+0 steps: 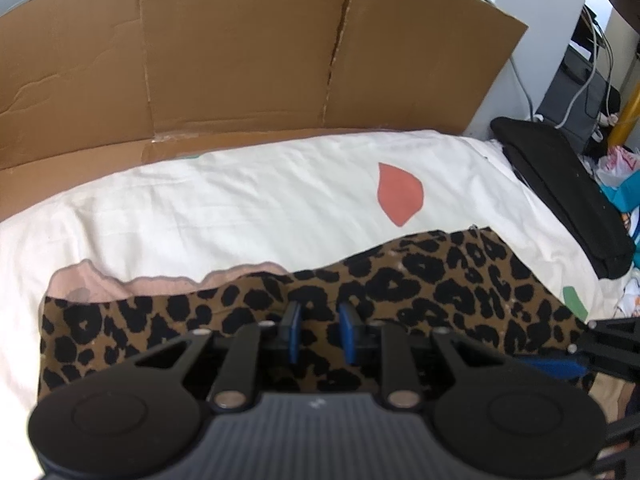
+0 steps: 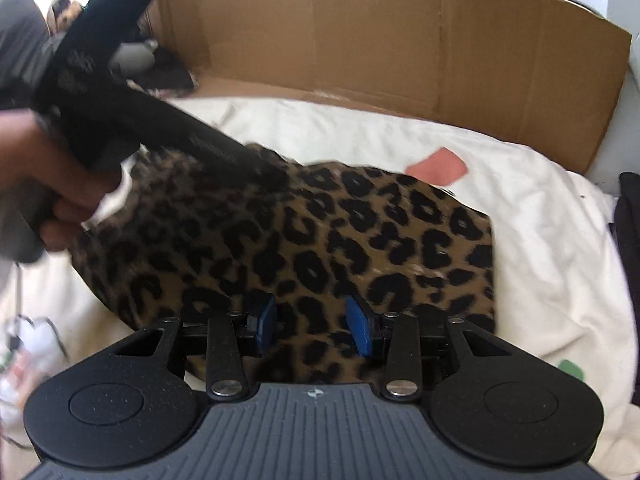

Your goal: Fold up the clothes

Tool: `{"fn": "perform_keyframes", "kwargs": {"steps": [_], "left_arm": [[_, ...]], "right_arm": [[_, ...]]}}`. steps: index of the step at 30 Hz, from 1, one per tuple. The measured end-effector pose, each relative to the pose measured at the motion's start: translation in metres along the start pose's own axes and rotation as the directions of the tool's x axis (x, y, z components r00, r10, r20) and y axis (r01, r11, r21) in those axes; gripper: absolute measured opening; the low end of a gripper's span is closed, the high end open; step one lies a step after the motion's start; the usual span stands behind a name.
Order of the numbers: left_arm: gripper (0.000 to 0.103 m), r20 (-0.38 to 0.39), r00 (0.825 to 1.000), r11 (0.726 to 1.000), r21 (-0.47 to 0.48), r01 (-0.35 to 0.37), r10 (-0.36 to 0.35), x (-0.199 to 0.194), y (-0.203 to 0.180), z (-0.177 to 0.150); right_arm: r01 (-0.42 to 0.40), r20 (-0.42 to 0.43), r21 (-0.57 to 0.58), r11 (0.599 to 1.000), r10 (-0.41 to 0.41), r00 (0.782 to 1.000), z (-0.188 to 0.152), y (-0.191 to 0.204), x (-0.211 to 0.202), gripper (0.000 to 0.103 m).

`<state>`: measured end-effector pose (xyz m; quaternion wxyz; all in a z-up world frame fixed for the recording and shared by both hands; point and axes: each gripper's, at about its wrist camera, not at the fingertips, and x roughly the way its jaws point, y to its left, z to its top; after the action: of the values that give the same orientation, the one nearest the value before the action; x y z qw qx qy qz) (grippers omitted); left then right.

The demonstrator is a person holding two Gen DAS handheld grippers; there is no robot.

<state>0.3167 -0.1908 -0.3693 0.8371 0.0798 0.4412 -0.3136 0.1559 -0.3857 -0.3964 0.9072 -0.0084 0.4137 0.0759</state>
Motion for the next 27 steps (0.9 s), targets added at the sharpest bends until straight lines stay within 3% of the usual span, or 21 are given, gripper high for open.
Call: {"fn": "perform_keyframes", "kwargs": {"steps": [7,14,21,27], "left_arm": [[0.024,0.003,1.0,1.0,0.006,0.0,0.0,0.001,0.0,-0.001],[0.024,0.007,1.0,1.0,-0.003,-0.008,0.008,0.002,-0.001,-0.003],[0.024,0.008,1.0,1.0,-0.003,-0.013,0.013,0.002,-0.003,-0.003],[0.024,0.009,1.0,1.0,0.0,-0.011,0.011,0.002,-0.002,-0.003]], "right_arm": [[0.061,0.004,-0.073,0.995,-0.061,0.998,-0.016,-0.016,-0.007,0.045],[0.112,-0.019,0.037,0.993,-0.111,0.994,-0.015,-0.048,-0.024,0.045],[0.05,0.05,0.123,0.991,-0.056,0.997,-0.012,-0.041,-0.054,0.045],[-0.001,-0.008,0.038,0.999,0.001,1.0,-0.027,-0.008,-0.045,0.045]]}}
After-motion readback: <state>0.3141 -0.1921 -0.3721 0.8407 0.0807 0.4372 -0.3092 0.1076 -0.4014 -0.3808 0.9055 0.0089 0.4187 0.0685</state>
